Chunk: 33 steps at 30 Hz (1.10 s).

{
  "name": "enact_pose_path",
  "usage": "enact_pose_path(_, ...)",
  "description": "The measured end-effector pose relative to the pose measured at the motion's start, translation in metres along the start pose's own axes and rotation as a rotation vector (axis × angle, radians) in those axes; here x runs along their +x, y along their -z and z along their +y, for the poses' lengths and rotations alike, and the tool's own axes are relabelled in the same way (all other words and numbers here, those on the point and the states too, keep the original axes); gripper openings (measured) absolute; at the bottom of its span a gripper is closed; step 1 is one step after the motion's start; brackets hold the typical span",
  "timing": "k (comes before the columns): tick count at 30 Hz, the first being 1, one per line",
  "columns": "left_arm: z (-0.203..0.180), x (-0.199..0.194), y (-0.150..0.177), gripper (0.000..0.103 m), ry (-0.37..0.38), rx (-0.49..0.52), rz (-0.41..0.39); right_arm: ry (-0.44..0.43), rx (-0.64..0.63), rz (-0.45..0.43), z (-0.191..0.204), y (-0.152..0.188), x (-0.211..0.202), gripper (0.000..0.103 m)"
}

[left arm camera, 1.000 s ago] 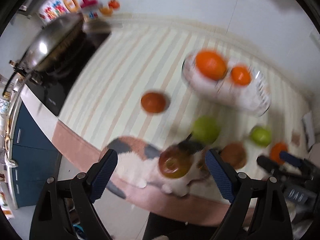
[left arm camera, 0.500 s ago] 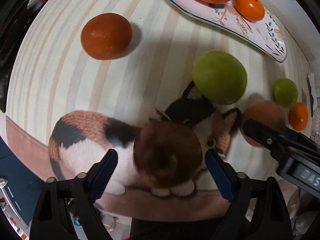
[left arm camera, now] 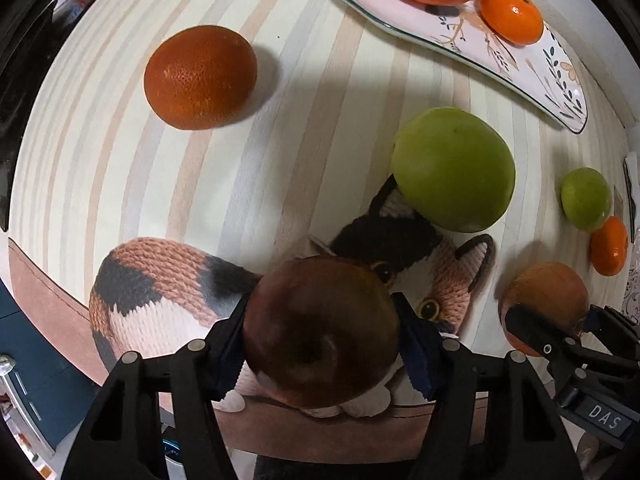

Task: Organize fruits
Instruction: 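Grasp the brown apple with the left tool while the right tool grasps the red apple, then place the brown apple on the plate with the left tool while the right tool places the red apple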

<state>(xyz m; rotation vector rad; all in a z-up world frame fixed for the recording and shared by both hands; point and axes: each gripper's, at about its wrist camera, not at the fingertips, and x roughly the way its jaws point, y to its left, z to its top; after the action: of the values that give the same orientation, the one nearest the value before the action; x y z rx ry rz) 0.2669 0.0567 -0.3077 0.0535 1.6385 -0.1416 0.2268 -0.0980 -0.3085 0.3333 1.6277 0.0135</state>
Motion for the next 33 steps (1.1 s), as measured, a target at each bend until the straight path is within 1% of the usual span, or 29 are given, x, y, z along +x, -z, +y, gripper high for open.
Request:
enact_pose_path(3,-0.006,-0.004,0.001,0.063,0.001,-0.004,-0.014,0.001,-0.013,0.000,-0.001,-0.001,0.001,0.069)
enact_pose_path(7,-0.019,-0.018,0.003,0.063,-0.008,0.024,-0.051,-0.005,0.001,-0.006,-0.004,-0.004,-0.002,0.069)
enact_pose_path(9,-0.019,-0.028,0.007,0.063,-0.004,0.038,-0.068,-0.026,0.013,-0.010,-0.009,-0.003,-0.008,0.069)
enact_pose_path(13,-0.030,-0.059,0.011,0.063,0.033,0.052,-0.111,-0.075,0.018,-0.032,-0.014,-0.005,-0.031,0.069)
enact_pose_path(14,-0.034,-0.071,0.010,0.063,0.058,0.055,-0.125,-0.087,0.017,-0.046,-0.015,-0.005,-0.040,0.069)
enact_pose_path(16,-0.041,-0.092,0.003,0.063,0.101,0.055,-0.149,-0.123,0.021,-0.077,-0.018,-0.010,-0.062,0.069)
enact_pose_path(17,-0.046,-0.103,-0.005,0.063,0.115,0.062,-0.161,-0.136,0.026,-0.091,-0.020,-0.014,-0.071,0.069)
enact_pose_path(18,-0.045,-0.115,-0.019,0.063,0.134,0.065,-0.178,-0.148,0.032,-0.114,-0.024,-0.020,-0.083,0.069)
enact_pose_path(19,-0.047,-0.122,-0.024,0.063,0.148,0.067,-0.191,-0.152,0.031,-0.130,-0.027,-0.026,-0.091,0.069)
enact_pose_path(21,-0.050,-0.136,-0.049,0.063,0.164,0.071,-0.209,-0.150,0.042,-0.171,-0.035,-0.043,-0.107,0.069)
enact_pose_path(23,-0.048,-0.140,-0.078,0.063,0.156,0.080,-0.227,-0.121,0.037,-0.205,-0.041,-0.069,-0.117,0.069)
enact_pose_path(24,-0.055,-0.141,-0.091,0.063,0.150,0.090,-0.231,-0.106,0.033,-0.216,-0.045,-0.082,-0.121,0.069)
enact_pose_path(26,-0.066,-0.134,-0.112,0.063,0.145,0.107,-0.224,-0.083,0.030,-0.199,-0.049,-0.112,-0.117,0.069)
enact_pose_path(28,-0.075,-0.117,-0.123,0.063,0.136,0.123,-0.192,-0.080,0.036,-0.169,-0.057,-0.136,-0.109,0.069)
enact_pose_path(30,-0.080,-0.103,-0.135,0.063,0.110,0.138,-0.169,-0.060,0.050,-0.148,-0.065,-0.160,-0.103,0.069)
enact_pose_path(33,-0.090,-0.086,-0.145,0.063,0.094,0.154,-0.145,-0.059,0.086,-0.117,-0.072,-0.190,-0.089,0.069)
